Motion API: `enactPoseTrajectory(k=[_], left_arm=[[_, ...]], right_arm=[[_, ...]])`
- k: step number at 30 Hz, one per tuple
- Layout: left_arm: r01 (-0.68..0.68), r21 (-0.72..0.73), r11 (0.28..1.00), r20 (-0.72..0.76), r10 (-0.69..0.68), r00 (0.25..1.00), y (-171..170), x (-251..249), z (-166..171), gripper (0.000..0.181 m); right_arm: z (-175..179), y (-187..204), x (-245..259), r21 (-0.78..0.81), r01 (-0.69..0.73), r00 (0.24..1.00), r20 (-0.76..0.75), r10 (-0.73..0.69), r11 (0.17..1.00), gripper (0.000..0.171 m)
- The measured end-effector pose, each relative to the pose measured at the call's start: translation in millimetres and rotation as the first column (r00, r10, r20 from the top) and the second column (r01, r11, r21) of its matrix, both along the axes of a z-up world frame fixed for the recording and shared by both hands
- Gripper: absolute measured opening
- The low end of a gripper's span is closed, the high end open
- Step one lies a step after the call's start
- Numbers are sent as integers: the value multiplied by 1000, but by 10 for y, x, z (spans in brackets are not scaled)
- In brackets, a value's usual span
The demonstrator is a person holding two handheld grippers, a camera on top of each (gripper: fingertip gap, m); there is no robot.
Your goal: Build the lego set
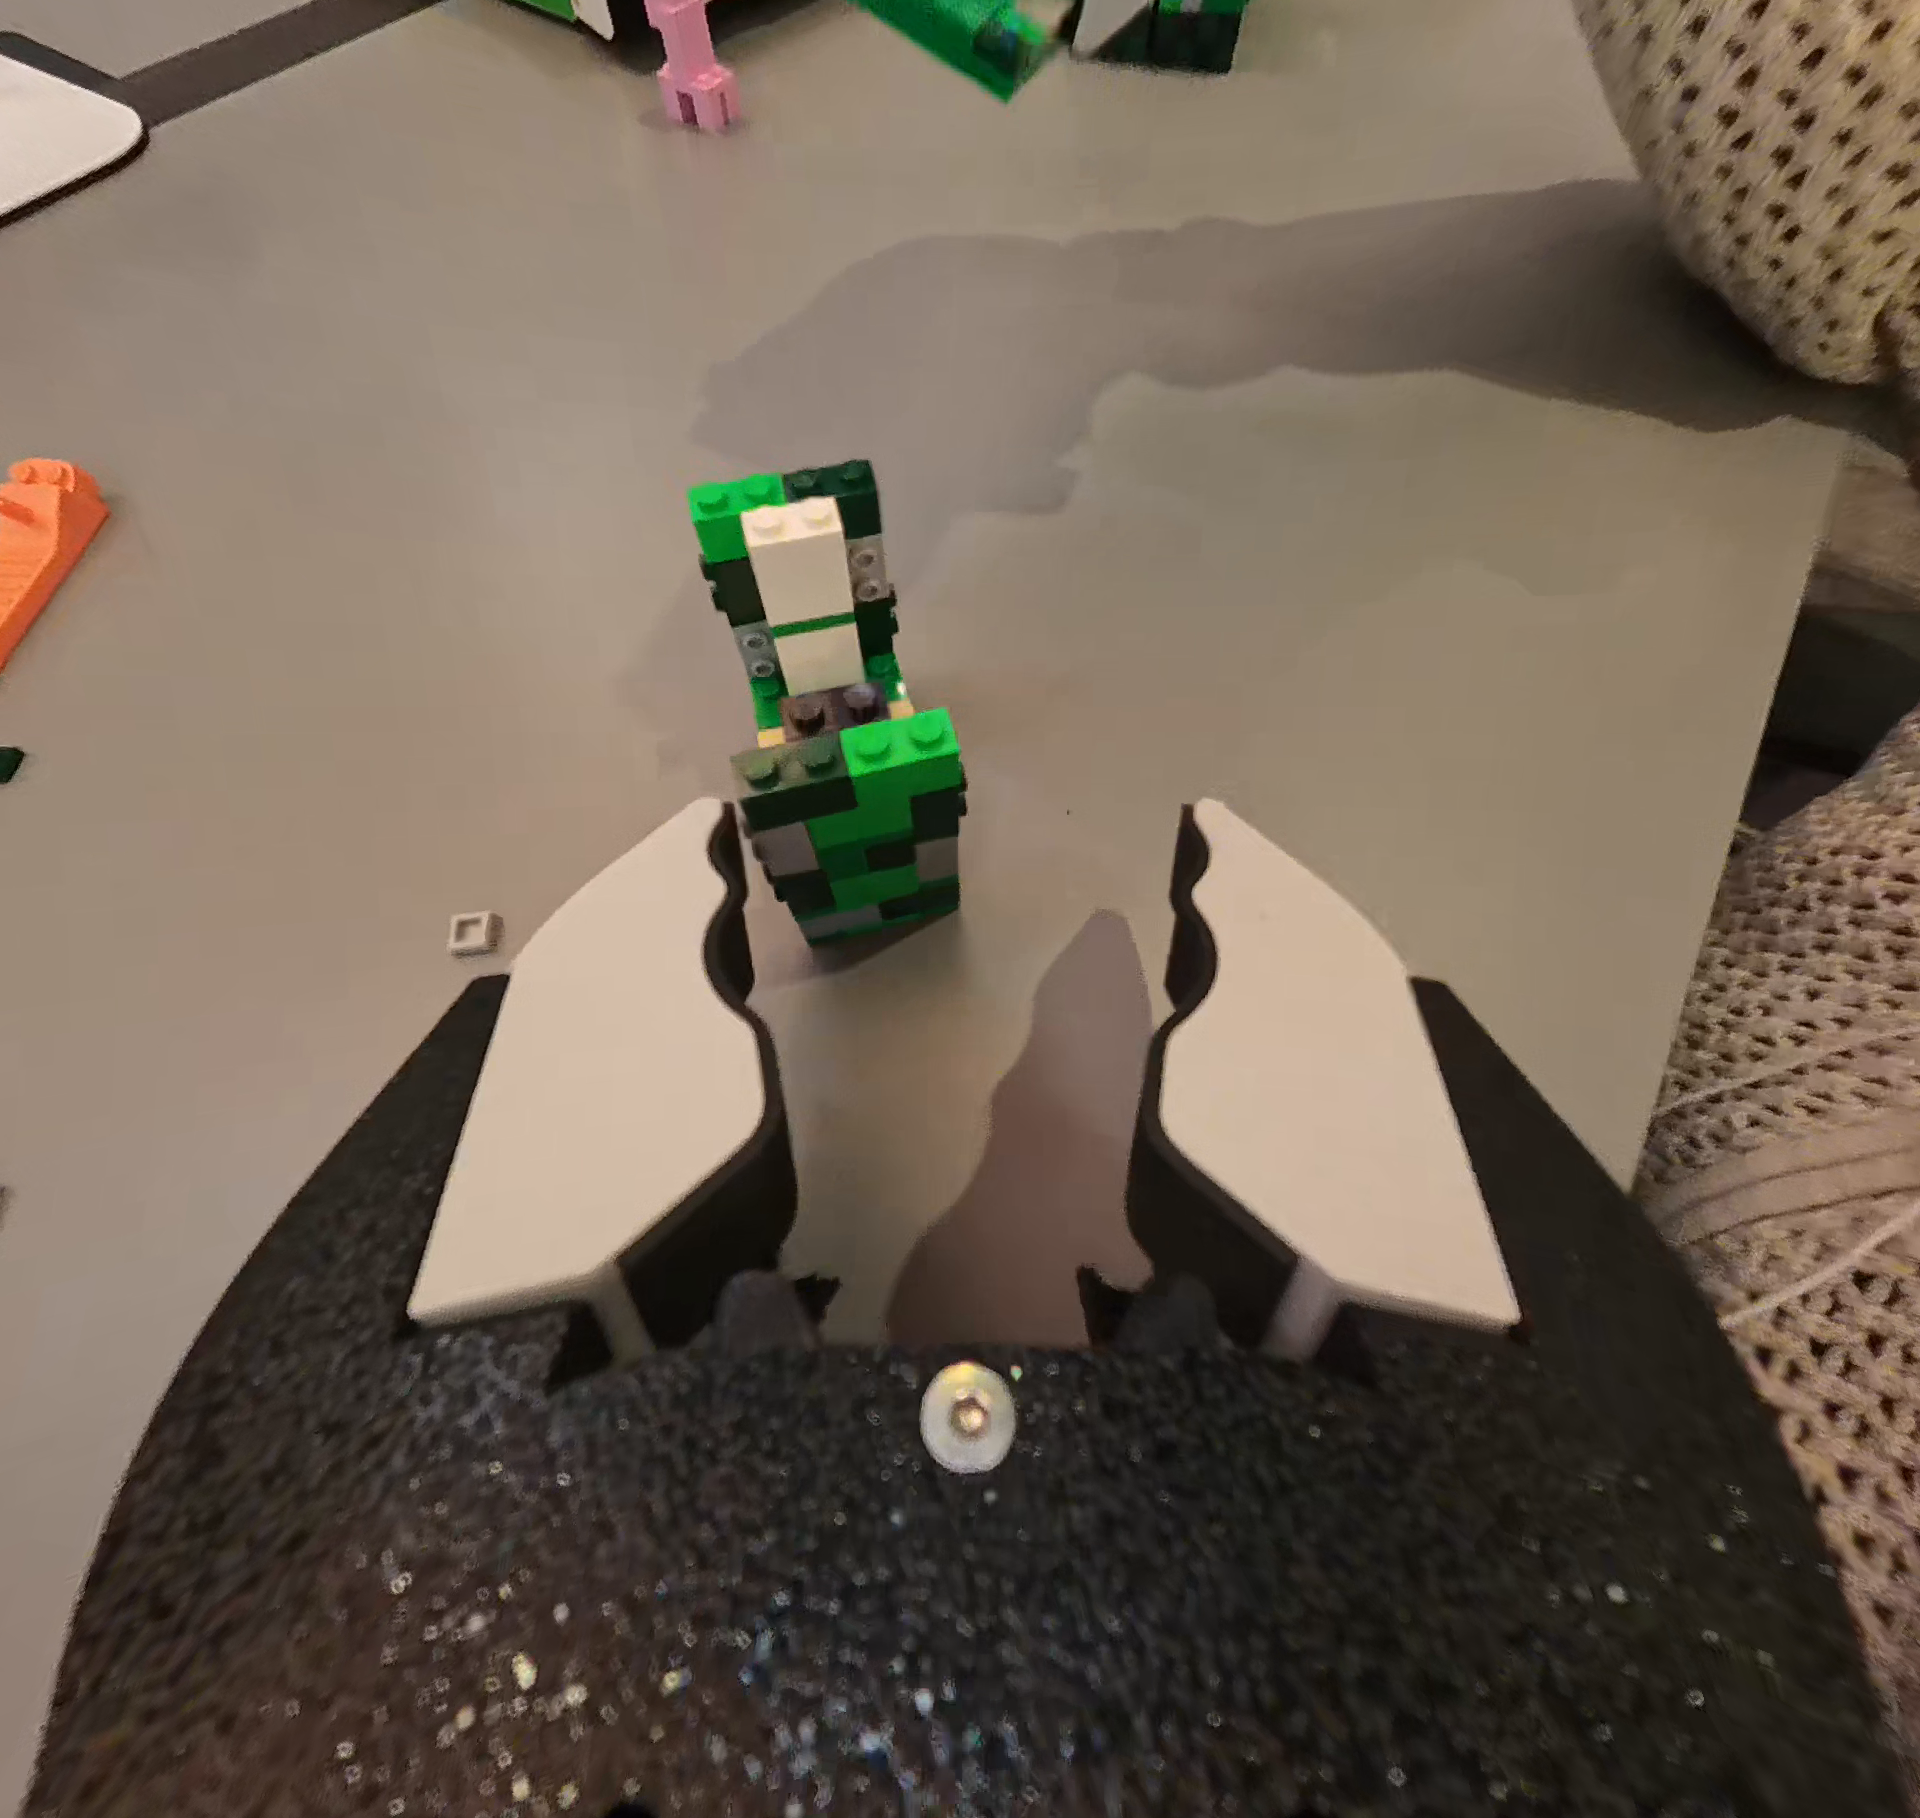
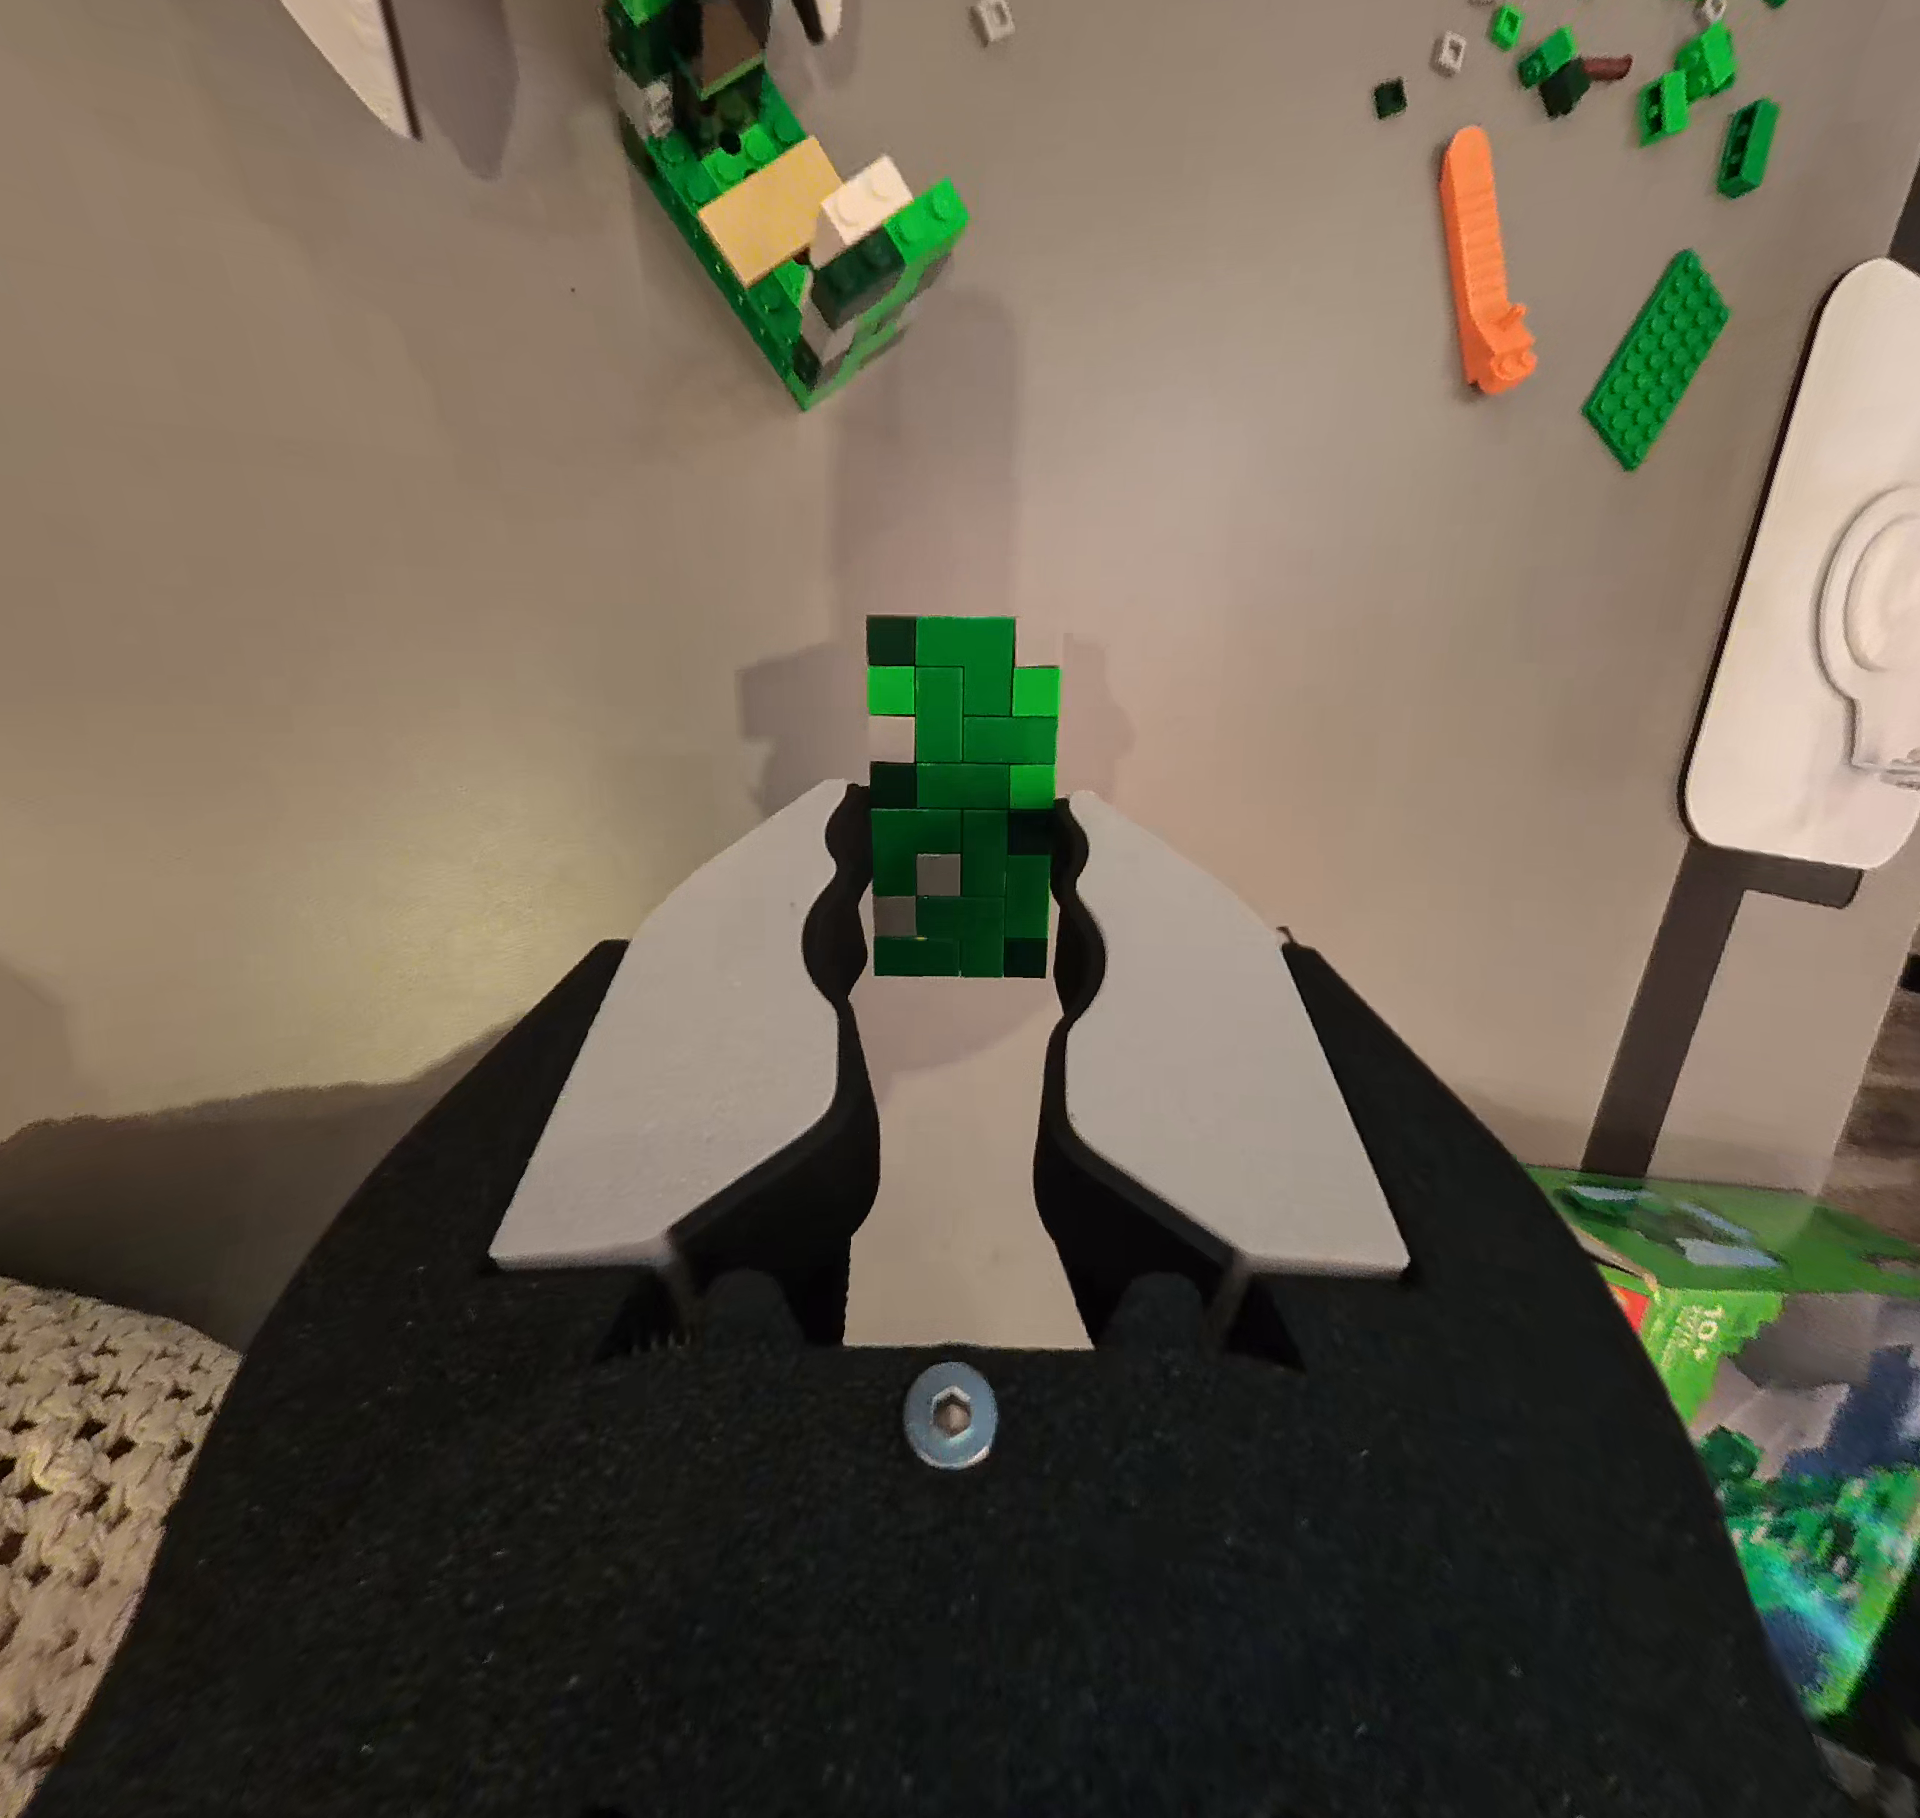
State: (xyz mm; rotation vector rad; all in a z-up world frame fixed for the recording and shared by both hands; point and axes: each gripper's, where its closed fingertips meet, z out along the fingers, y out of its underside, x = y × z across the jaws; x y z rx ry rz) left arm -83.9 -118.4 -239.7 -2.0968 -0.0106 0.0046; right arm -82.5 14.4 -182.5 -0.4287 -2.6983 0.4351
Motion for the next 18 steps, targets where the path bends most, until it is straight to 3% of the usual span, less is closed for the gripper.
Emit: enactPoseTrajectory(k=[7, 12, 18], left_arm=[[-74, -77, 994, -108, 66, 992, 13, -83, -113, 69], [-208, 135, 969, -101, 222, 970, -57, -271, 186, 65], [-218, 246, 945, 59, 210, 976, -52, -202, 339, 63]], right_arm=[[34, -19, 29, -8, -12, 1000, -5, 12, 1000, 32], [41, -36, 42, -6, -18, 1000, -6, 18, 1000, 32], [7, -36, 44, 0, -18, 1000, 8, 18, 1000, 32]])
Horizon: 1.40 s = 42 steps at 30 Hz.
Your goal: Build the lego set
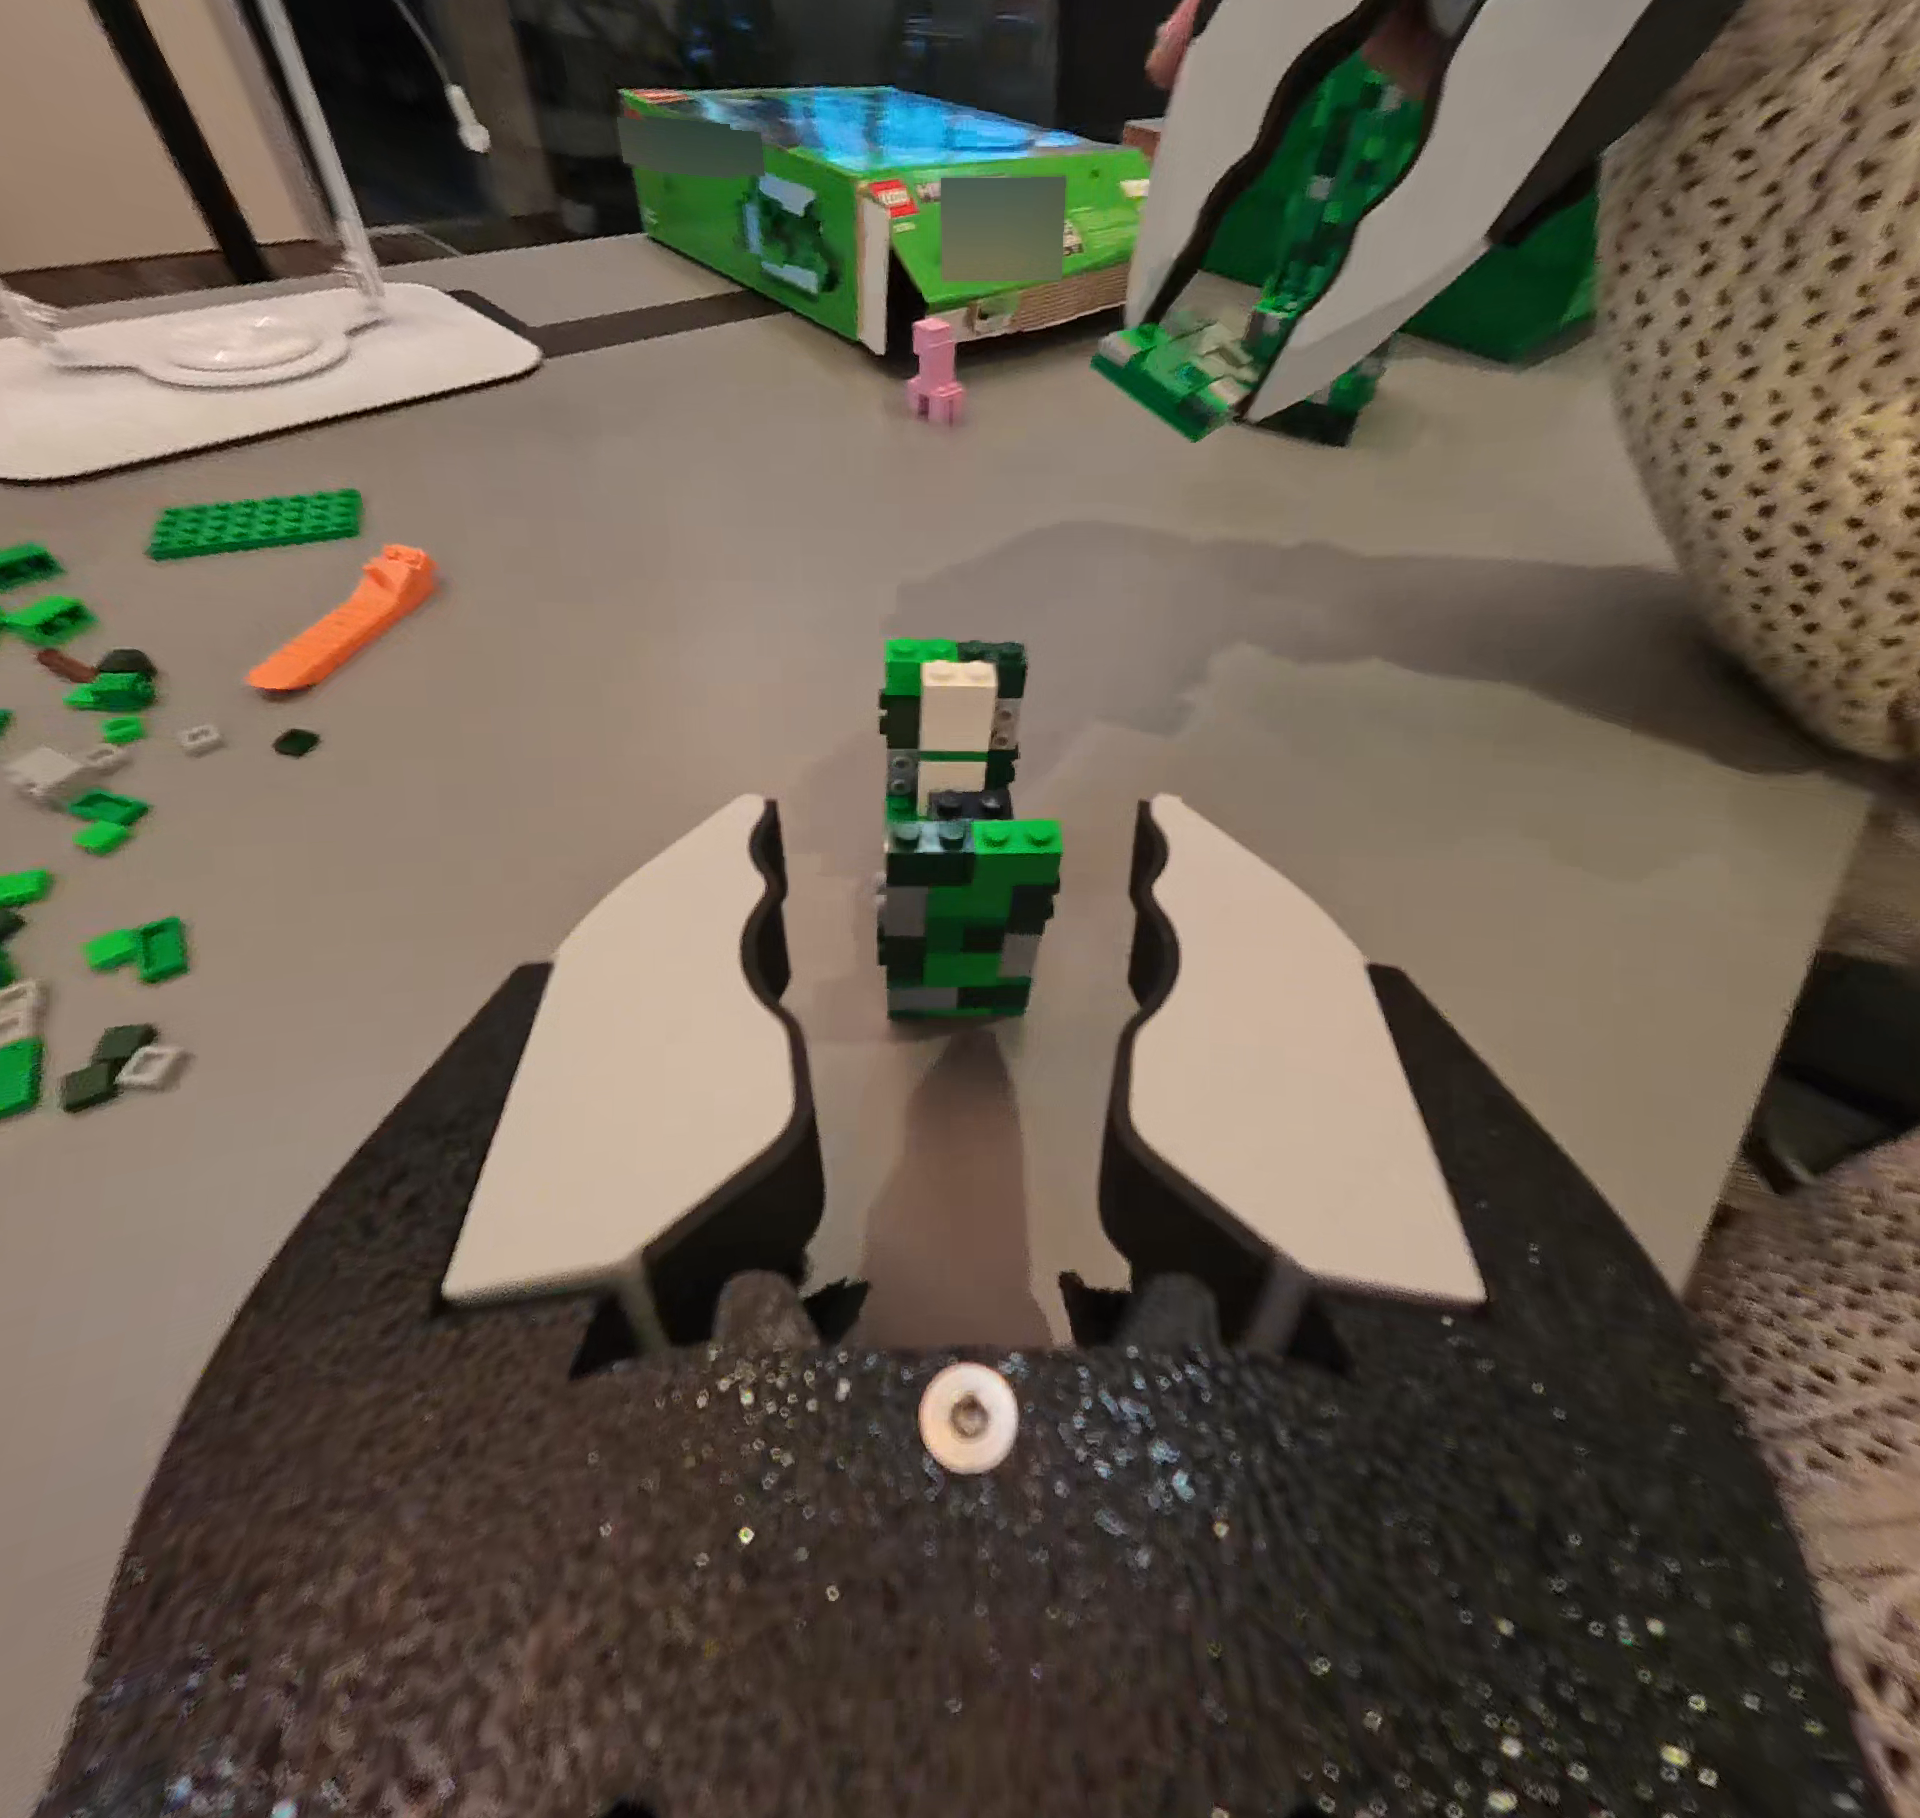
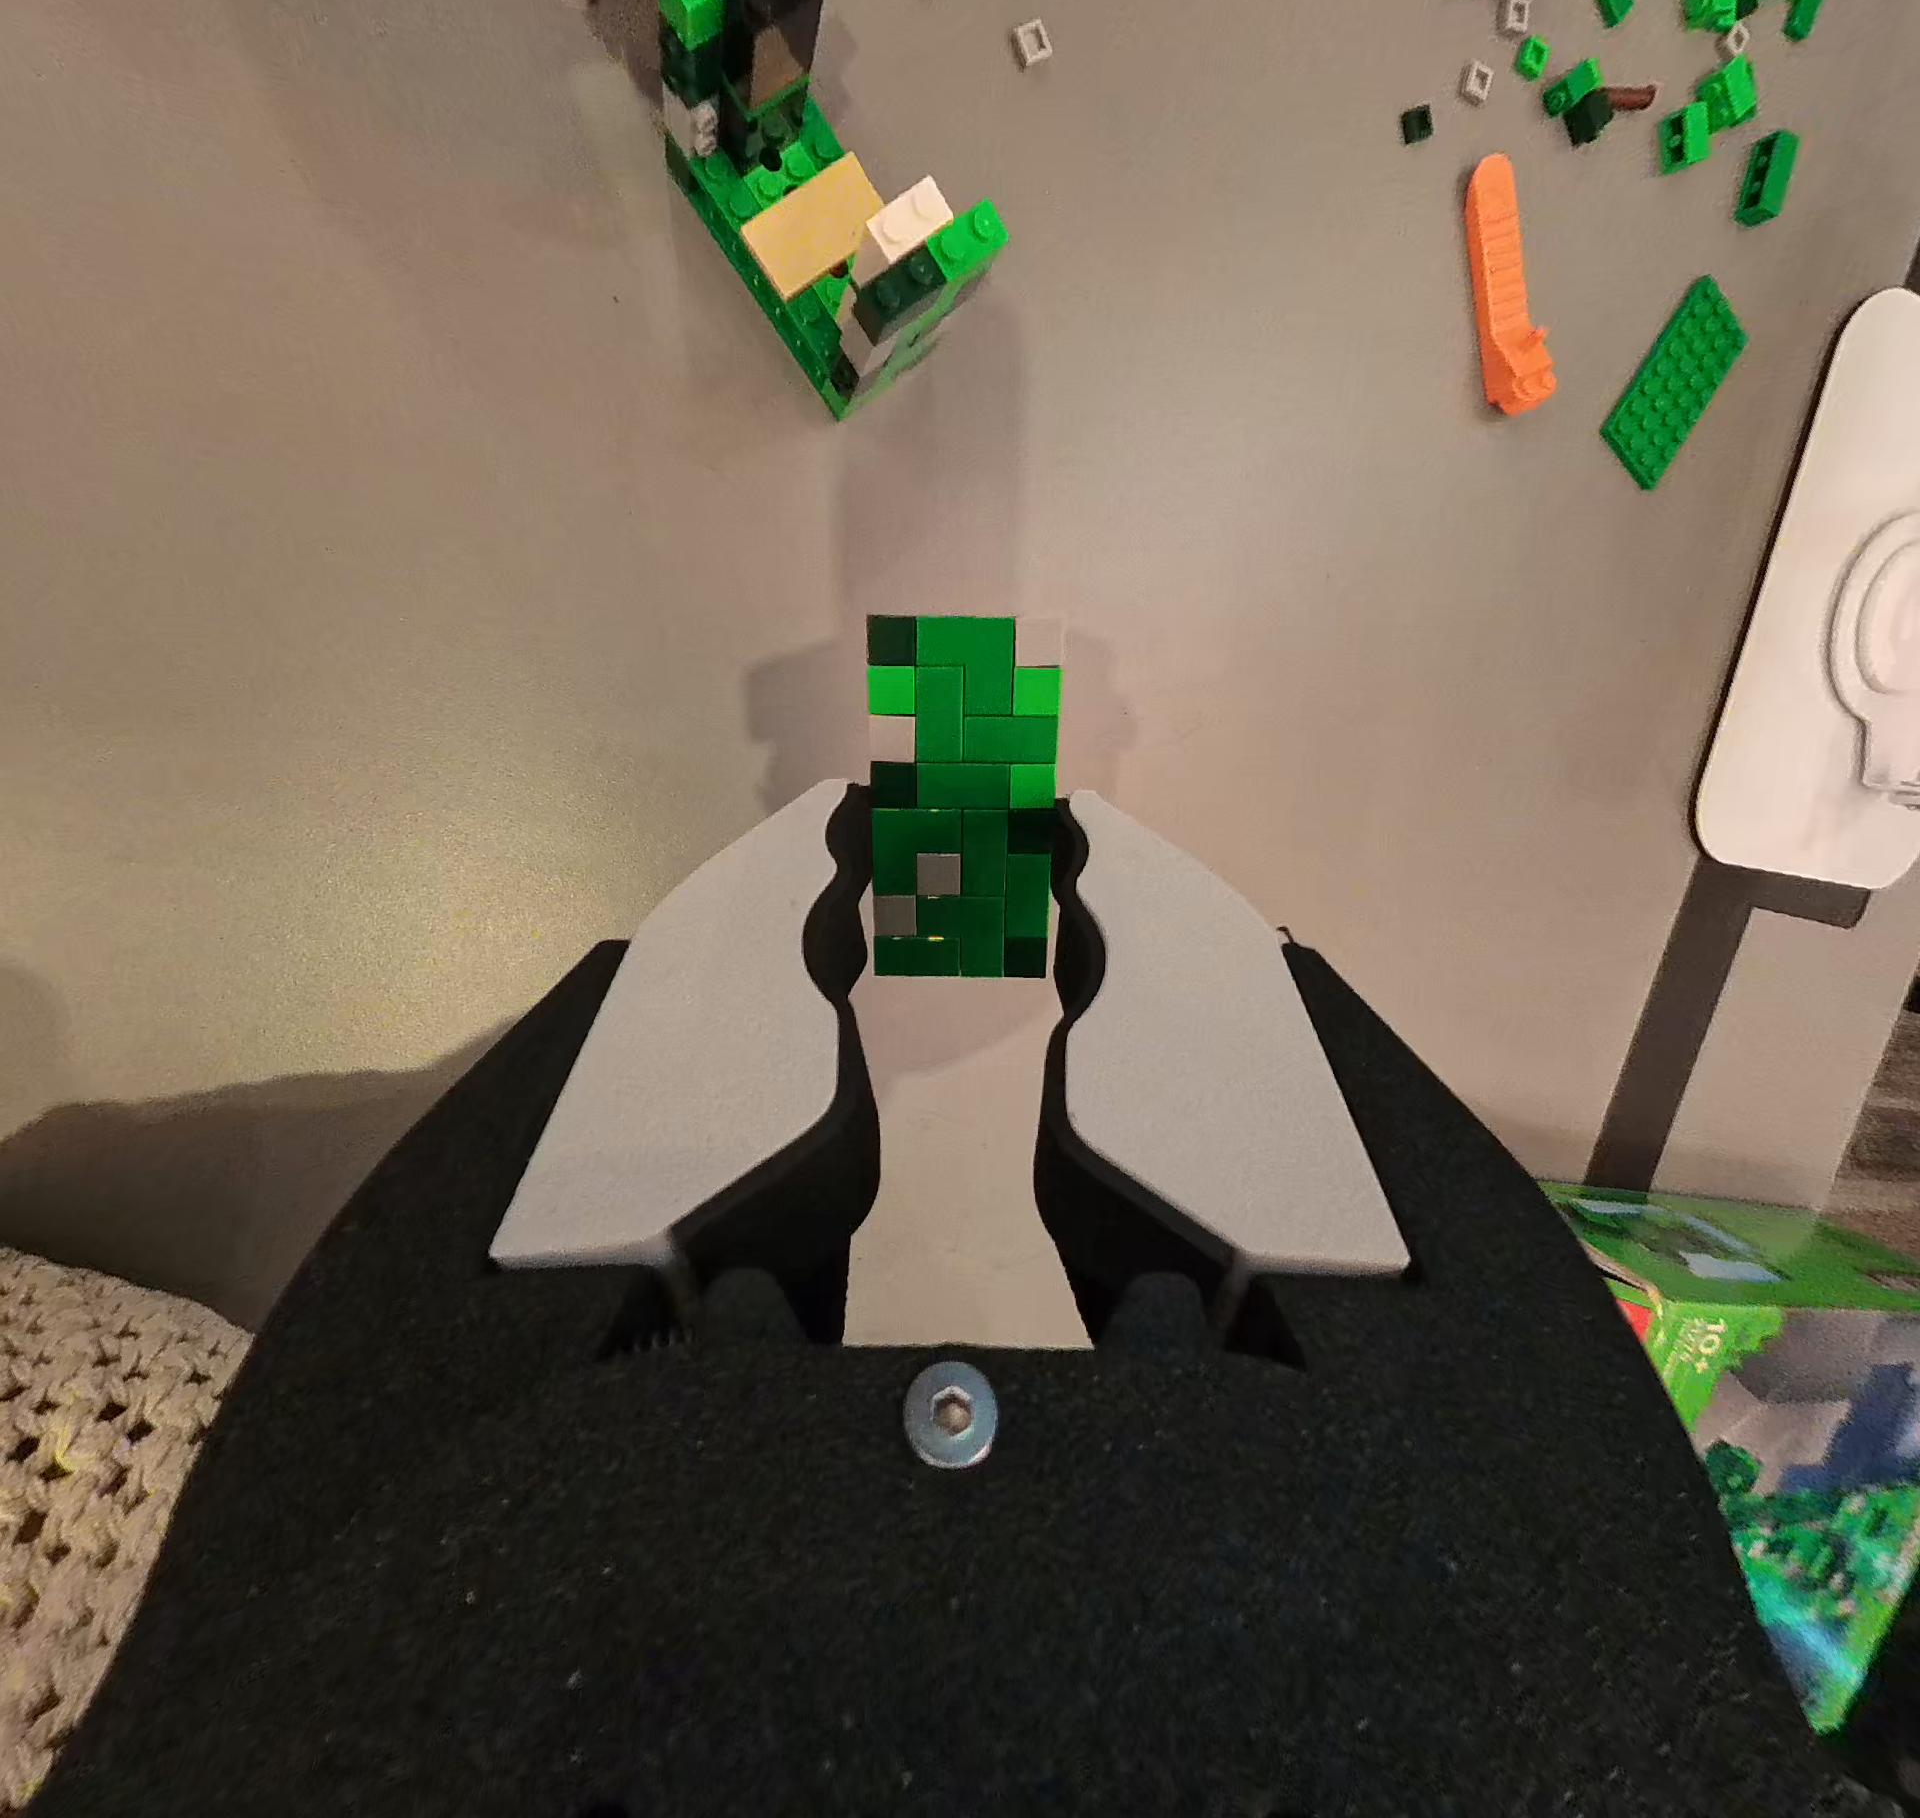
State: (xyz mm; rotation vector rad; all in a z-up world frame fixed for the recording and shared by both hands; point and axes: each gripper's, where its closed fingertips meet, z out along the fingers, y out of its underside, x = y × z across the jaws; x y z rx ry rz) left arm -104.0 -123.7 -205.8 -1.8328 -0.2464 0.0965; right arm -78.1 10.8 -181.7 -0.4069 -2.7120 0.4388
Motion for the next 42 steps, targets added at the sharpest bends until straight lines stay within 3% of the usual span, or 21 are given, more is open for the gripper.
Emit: enactPoseTrajectory(k=[12, 20, 27, 34, 42], left_arm=[[-51, -170, 984, -35, 45, 998, 67, 6, -219, 38], [-37, -171, 985, -43, 30, 999, 77, 30, -217, 37], [118, -155, 981, -30, -124, 992, 222, 285, -160, 37], [333, -203, 921, -73, -354, 933, 416, 629, -149, 37], [411, -188, 892, -58, -428, 902, 475, 751, -217, 37]], right_arm=[[-38, 24, -10, -7, 4, 1000, 17, -3, 1000, 32], [-34, 11, -5, -11, -2, 1000, 18, 3, 1000, 32], [19, -99, 66, -49, -53, 998, 20, 54, 997, 32], [15, -444, 308, -140, -200, 973, 92, 213, 970, 32], [-214, -676, 455, -110, -257, 937, 216, 275, 960, 32]])
